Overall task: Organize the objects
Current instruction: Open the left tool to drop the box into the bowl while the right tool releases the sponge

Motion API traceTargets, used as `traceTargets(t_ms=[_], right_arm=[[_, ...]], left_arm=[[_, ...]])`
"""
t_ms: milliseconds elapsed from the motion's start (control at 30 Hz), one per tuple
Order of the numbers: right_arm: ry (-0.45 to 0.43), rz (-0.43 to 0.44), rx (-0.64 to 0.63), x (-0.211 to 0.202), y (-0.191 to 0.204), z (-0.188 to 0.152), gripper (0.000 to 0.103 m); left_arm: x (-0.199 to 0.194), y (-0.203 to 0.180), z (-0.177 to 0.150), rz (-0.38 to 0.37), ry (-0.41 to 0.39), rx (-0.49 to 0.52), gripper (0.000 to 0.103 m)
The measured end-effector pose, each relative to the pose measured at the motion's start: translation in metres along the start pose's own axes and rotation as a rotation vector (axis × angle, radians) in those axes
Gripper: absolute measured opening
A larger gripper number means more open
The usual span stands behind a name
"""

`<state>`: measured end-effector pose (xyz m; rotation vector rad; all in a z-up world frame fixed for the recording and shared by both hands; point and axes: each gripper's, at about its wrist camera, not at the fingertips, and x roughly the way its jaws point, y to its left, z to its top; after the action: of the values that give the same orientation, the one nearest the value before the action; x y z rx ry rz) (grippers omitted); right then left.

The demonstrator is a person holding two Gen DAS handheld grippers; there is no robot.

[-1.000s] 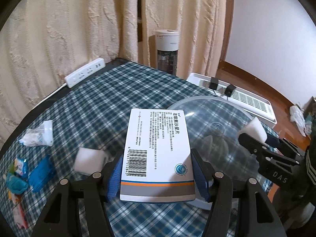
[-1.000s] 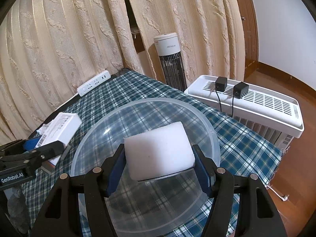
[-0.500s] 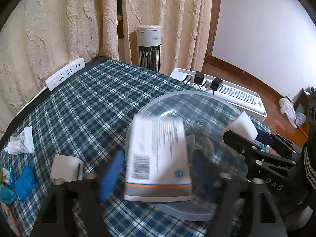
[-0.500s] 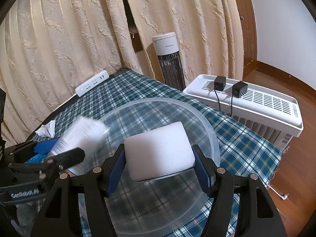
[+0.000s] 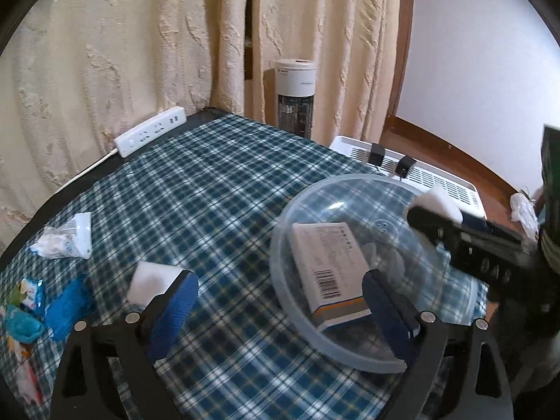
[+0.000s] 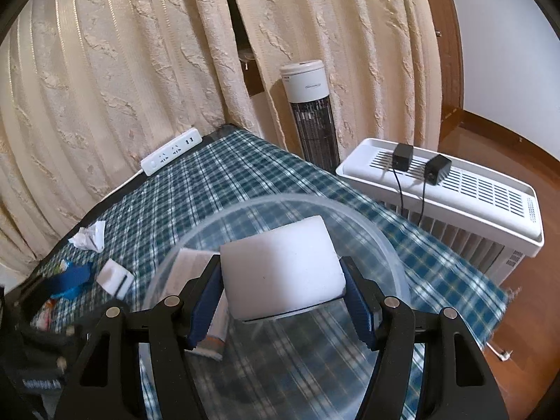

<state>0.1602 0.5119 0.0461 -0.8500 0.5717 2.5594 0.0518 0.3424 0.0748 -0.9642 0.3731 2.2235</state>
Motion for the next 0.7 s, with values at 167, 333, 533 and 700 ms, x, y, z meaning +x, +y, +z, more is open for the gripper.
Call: traceTargets(t_ms=[167, 333, 533, 700], right_arm=[[0.036, -0.007, 0.003, 0.011, 0.007, 0.016, 0.066], [0.053, -0.011, 0.015, 0.018, 0.010, 0.029, 0.066], [0.064, -0.013, 0.036, 0.029, 0.012, 0.041, 0.067], [0.070, -0.014, 0.068, 0.037, 0.011, 0.046, 0.068]], left_arm=[[-0.008, 0.012, -0.006, 0.033, -0.012, -0.016, 0.100], [-0.012, 0.024, -0.010, 0.048, -0.007, -0.040, 0.101], [-0.016, 0.035, -0.016, 0.059, 0.000, -0.060, 0.101], [-0.021, 0.046, -0.021, 0.073, -0.002, -0.086, 0.101]])
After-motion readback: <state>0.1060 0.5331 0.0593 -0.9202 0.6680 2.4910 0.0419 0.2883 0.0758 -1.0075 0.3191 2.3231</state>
